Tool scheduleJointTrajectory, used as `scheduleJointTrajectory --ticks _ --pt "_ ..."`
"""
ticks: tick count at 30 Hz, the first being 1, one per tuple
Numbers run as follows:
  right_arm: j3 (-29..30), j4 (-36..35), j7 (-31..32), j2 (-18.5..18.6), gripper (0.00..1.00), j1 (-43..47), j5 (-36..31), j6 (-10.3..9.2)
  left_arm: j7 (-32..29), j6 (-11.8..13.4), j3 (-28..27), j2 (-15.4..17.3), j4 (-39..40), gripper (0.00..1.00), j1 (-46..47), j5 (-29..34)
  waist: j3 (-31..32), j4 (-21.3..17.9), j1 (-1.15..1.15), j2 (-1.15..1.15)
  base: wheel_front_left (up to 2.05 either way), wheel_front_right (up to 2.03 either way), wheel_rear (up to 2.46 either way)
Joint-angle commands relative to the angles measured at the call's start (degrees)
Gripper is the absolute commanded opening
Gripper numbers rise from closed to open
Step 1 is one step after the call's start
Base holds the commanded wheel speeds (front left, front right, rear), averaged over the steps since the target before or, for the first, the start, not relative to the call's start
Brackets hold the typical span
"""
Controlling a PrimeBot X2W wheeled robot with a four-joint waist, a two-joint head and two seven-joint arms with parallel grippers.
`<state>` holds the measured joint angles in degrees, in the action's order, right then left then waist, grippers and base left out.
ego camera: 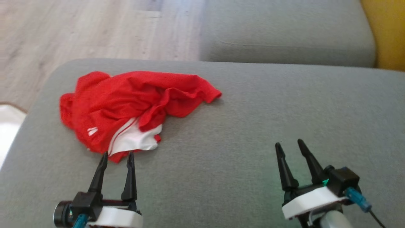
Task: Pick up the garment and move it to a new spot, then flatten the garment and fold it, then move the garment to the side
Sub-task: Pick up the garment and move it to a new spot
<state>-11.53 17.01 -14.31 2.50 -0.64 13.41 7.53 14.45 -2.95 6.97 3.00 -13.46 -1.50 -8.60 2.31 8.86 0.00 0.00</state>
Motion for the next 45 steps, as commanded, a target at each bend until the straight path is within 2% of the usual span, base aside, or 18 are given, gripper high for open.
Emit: scheduleJointTrajectory --ticks 1,13,16,24,29,34,38,41,45 --pt "-1.7 -1.5 -0.7 0.4 1.00 -1.3 0.5 -0.04 0.5 0.3 -2.3 -0.1 1.6 1.00 1.4 0.5 0.7 1.9 0.00 0.00 0.00 0.00 0.00" --pt "-4.1 -1.5 -0.7 0.4 1.00 -0.2 2.7 -0.04 0.5 0.1 -5.3 -0.1 2.1 1.00 -0.1 1.6 2.4 11.0 0.00 0.00 0.00 0.00 0.00" --pt "-4.7 -1.6 -0.7 0.4 1.00 0.0 3.0 -0.04 0.5 0.3 -6.1 -0.1 2.3 1.00 -0.4 2.0 2.6 12.1 0.00 0.00 0.00 0.00 0.00" --pt "-6.0 -1.6 -0.7 0.4 1.00 -0.1 3.3 -0.04 0.5 -0.4 -7.0 0.4 2.7 1.00 0.0 3.0 2.1 11.8 0.00 0.00 0.00 0.00 0.00" --pt "-5.7 -1.5 -0.7 0.4 1.00 -0.8 2.9 -0.04 0.5 -1.5 -6.5 2.7 0.9 1.00 3.4 3.8 0.8 10.0 0.00 0.00 0.00 0.00 0.00" --pt "-5.3 -1.8 -0.7 0.4 1.00 -2.3 2.0 -0.04 -4.0 -3.1 -6.0 8.7 -4.9 1.00 13.3 4.4 -2.7 6.0 0.00 0.00 0.00 0.00 0.00" --pt "-4.4 -2.7 -0.7 0.4 1.00 -4.6 1.9 -0.04 -8.5 -4.3 -2.7 14.0 -8.9 1.00 24.0 3.6 -6.8 2.4 0.00 0.00 0.00 0.00 0.00" --pt "-4.3 -3.2 -0.7 0.4 1.00 -6.2 1.3 -0.04 -13.0 -4.5 3.9 18.3 -12.3 1.00 32.0 1.0 -9.9 0.1 0.00 0.00 0.00 0.00 0.00" --pt "-3.8 -3.7 -0.7 0.4 1.00 -7.9 1.0 -0.04 -19.2 -4.5 13.9 23.9 -15.9 1.00 41.2 -7.7 -13.6 -2.7 0.00 0.00 0.00 0.00 0.00"
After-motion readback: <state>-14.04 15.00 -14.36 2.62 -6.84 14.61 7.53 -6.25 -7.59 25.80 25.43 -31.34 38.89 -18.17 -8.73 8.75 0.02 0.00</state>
